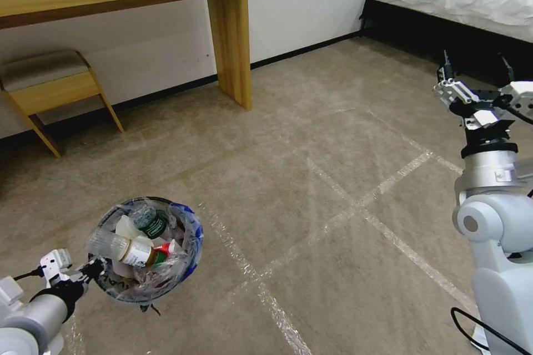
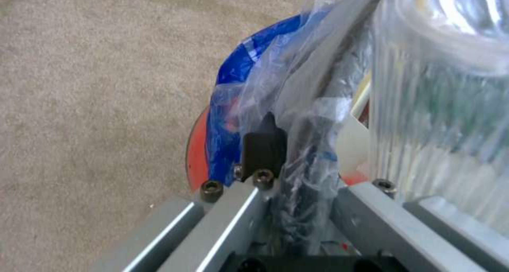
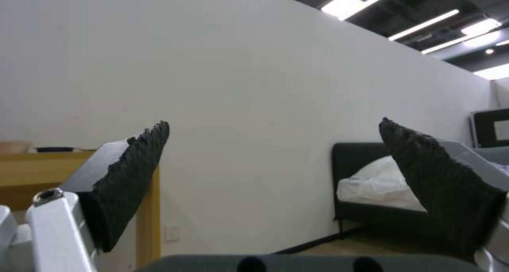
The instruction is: Pick up the trash bin and place the garbage on the floor into it.
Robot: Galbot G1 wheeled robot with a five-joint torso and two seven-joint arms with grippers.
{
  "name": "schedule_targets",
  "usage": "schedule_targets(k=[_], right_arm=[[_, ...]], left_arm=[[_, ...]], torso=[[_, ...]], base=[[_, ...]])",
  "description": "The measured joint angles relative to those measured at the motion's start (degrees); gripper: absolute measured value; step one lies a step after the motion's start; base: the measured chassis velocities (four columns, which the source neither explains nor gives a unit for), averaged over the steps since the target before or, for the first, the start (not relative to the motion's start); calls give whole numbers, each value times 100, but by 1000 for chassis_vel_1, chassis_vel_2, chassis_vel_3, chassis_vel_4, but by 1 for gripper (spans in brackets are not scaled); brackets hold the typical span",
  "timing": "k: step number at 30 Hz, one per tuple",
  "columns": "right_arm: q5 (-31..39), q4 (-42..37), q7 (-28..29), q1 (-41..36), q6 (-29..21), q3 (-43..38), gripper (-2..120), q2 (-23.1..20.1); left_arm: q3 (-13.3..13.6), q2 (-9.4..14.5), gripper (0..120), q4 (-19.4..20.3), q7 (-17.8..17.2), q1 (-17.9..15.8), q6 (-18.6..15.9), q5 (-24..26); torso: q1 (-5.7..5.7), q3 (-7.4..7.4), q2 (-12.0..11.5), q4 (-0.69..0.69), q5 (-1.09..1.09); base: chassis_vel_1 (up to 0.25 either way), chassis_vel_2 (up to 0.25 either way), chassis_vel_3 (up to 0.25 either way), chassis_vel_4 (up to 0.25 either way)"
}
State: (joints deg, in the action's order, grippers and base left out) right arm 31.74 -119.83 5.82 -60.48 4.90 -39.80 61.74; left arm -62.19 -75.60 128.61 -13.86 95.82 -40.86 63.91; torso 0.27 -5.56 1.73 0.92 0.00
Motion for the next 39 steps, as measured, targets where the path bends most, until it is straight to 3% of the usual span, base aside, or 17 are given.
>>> schedule_targets(k=[8, 39], right_arm=[[-138, -79, -10, -157, 52, 190, 100, 161], [-227, 109, -28, -63, 165, 149, 100, 124]], left_arm=[[24, -13, 0, 5, 19, 0, 3, -15], [23, -7, 0, 0, 27, -55, 6, 14]], torso=[[0, 0, 0, 0, 0], [0, -1, 0, 0, 1]], base=[[0, 0, 0, 0], [0, 0, 0, 0]])
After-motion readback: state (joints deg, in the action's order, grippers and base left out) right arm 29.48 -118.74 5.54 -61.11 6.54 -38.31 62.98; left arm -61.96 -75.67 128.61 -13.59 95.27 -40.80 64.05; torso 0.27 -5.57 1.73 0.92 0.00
